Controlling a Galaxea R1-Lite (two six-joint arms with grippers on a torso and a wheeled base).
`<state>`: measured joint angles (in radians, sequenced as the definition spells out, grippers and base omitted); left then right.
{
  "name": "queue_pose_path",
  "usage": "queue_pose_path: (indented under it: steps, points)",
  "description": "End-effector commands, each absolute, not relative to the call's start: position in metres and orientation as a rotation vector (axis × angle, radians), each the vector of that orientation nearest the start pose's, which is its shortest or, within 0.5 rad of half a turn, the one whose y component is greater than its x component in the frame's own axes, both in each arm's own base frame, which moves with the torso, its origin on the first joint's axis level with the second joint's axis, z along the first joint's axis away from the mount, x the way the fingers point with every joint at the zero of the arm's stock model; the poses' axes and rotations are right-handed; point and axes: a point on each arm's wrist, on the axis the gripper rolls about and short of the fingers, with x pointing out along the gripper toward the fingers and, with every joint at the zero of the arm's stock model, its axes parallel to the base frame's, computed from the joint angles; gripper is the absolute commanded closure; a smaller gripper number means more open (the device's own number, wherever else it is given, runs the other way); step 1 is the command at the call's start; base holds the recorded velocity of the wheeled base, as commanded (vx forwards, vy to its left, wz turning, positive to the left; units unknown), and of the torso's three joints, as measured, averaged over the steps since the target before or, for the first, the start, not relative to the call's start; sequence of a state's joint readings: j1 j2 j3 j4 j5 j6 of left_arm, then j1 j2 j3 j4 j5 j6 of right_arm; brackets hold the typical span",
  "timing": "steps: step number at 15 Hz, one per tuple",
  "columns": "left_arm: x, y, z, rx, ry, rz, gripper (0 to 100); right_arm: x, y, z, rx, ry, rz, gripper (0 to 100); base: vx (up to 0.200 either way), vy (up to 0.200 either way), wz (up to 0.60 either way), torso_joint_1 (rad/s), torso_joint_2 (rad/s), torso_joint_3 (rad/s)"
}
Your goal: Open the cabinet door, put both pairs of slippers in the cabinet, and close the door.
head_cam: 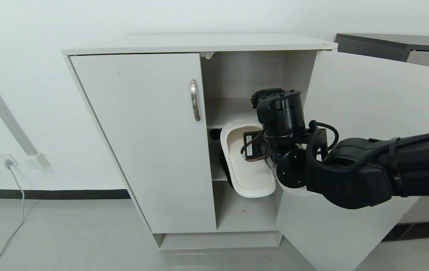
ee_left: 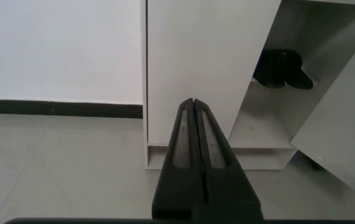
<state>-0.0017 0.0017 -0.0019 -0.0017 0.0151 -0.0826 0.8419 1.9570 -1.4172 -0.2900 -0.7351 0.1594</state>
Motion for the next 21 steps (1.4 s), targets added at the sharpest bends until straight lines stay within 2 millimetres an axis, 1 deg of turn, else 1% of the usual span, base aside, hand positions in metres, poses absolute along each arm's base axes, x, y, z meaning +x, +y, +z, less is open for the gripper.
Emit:
queue_pose_path:
  steps: [1,7,10,12,15,17,21]
  points:
    - [-0.023,0.000,0.076,-0.083,-0.002,0.014,100,0.275,0.285,0.229,-0.019,0.183,0.093,100,0.200,0.000,0.00,-0.007,0.00,0.017]
    - [-0.023,0.000,0.076,-0.083,-0.002,0.014,100,0.275,0.286,0.227,-0.020,0.185,0.094,100,0.200,0.000,0.00,0.004,0.00,0.004]
    - [-0.023,0.000,0.076,-0.086,-0.002,0.014,100,0.278,0.289,0.220,-0.030,0.197,0.091,100,0.200,0.000,0.00,0.002,0.01,0.002]
    - [-0.023,0.000,0.076,-0.087,-0.002,0.014,100,0.280,0.291,0.217,-0.025,0.197,0.091,100,0.000,0.000,0.00,0.000,0.00,0.000]
    - [-0.023,0.000,0.076,-0.087,-0.002,0.014,100,0.281,0.294,0.221,0.003,0.169,0.101,100,0.000,0.000,0.00,0.000,0.00,0.000]
    - [-0.023,0.000,0.076,-0.087,-0.002,0.014,100,0.290,0.296,0.219,0.004,0.169,0.090,100,0.000,0.000,0.00,0.000,0.00,0.000]
    - [-0.023,0.000,0.076,-0.087,-0.002,0.014,100,0.314,0.301,0.210,0.009,0.164,0.052,100,0.000,0.000,0.00,0.000,0.00,0.000]
